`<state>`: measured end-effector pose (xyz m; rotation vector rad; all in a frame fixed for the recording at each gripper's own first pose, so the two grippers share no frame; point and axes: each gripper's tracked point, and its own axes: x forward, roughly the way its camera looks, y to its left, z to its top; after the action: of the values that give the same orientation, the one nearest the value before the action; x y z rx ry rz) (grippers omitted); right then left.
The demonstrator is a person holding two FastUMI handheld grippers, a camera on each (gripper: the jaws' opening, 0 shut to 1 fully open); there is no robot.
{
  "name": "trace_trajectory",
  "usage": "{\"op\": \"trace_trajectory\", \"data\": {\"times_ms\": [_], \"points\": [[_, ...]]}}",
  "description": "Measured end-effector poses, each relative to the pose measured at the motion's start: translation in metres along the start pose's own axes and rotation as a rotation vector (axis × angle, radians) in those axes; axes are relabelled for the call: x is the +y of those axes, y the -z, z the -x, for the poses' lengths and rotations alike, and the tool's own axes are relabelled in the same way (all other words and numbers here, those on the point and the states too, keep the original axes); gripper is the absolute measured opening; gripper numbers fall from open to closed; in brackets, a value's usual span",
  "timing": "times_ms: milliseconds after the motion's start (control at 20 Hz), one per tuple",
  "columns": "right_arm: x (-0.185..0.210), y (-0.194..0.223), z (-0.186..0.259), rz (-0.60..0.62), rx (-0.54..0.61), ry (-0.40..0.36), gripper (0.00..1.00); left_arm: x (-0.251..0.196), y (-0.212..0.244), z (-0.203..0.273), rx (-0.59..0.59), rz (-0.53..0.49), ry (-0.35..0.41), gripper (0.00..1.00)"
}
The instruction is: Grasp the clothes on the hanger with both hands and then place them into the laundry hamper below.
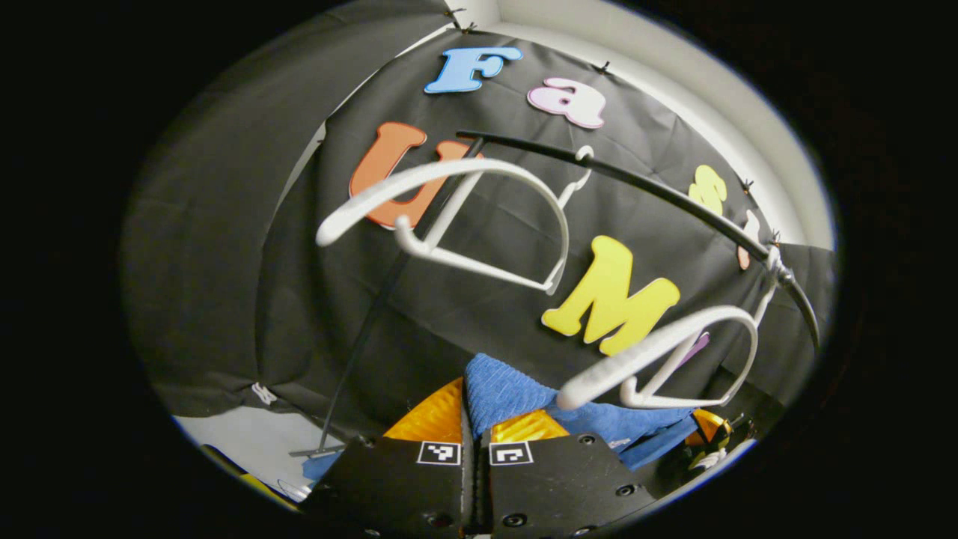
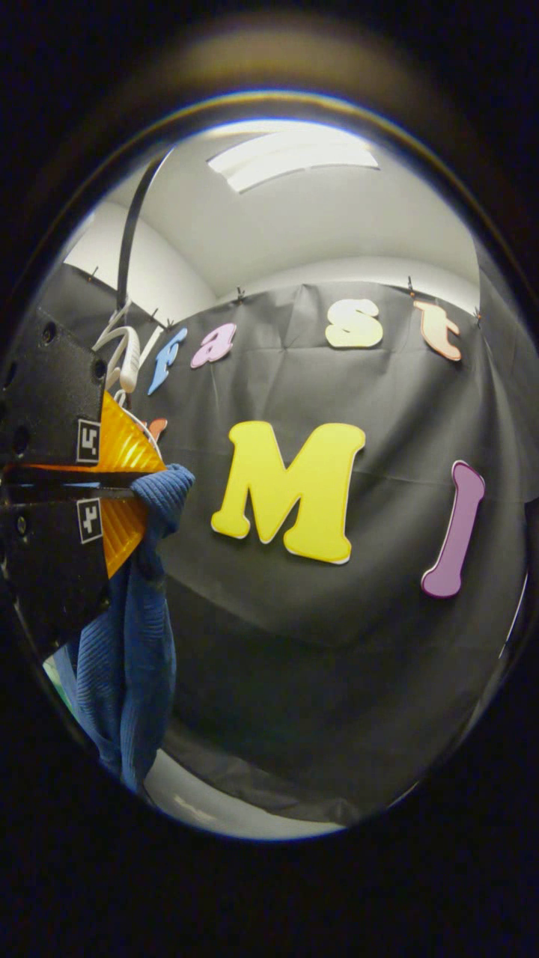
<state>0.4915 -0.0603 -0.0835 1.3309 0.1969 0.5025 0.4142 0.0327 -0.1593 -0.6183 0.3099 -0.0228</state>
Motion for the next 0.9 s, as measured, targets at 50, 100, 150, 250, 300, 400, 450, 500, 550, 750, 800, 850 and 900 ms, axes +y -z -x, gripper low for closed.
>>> {"op": "trace_trajectory", "data": {"times_ms": [50, 100, 150, 250, 300, 400, 450, 500, 550, 750, 800, 850, 900], "points": [[-0.004, 0.002, 0.005, -0.007, 0.009, 0.012, 0.04, 0.007, 0.009, 0.001, 0.017, 0.021, -0.02, 0.0], [-0.007, 0.006, 0.007, -0.003, 0.021, 0.021, 0.04, 0.013, 0.014, 0.003, 0.032, 0.038, -0.035, 0.0], [-0.01, 0.011, 0.004, 0.008, 0.03, 0.033, 0.04, 0.018, 0.018, 0.005, 0.039, 0.043, -0.046, 0.0], [-0.011, 0.018, 0.003, 0.036, 0.049, 0.045, 0.04, 0.025, 0.02, 0.007, 0.049, 0.029, -0.064, 0.0], [-0.008, 0.021, 0.004, 0.042, 0.056, 0.046, 0.04, 0.024, 0.02, 0.011, 0.049, 0.018, -0.067, 0.0], [-0.002, 0.029, 0.01, 0.049, 0.069, 0.048, 0.04, 0.022, 0.016, 0.018, 0.044, -0.013, -0.071, 0.0], [0.0, 0.032, 0.009, 0.061, 0.071, 0.052, 0.04, 0.022, 0.013, 0.022, 0.039, -0.027, -0.076, 0.0], [0.004, 0.035, 0.009, 0.081, 0.07, 0.051, 0.04, 0.021, 0.01, 0.024, 0.035, -0.036, -0.073, 0.0], [0.008, 0.039, 0.012, 0.099, 0.071, 0.051, 0.04, 0.019, 0.009, 0.029, 0.035, -0.042, -0.073, 0.0], [0.017, 0.063, 0.023, 0.126, 0.097, 0.054, 0.04, 0.016, 0.009, 0.048, 0.04, -0.08, -0.074, 0.0], [0.018, 0.07, 0.024, 0.126, 0.104, 0.061, 0.04, 0.01, 0.015, 0.05, 0.048, -0.089, -0.067, 0.0], [0.019, 0.078, 0.022, 0.125, 0.113, 0.064, 0.04, 0.007, 0.019, 0.055, 0.059, -0.103, -0.059, 0.0], [0.02, 0.089, 0.024, 0.127, 0.124, 0.065, 0.04, 0.003, 0.022, 0.057, 0.07, -0.122, -0.05, 0.0]]}}
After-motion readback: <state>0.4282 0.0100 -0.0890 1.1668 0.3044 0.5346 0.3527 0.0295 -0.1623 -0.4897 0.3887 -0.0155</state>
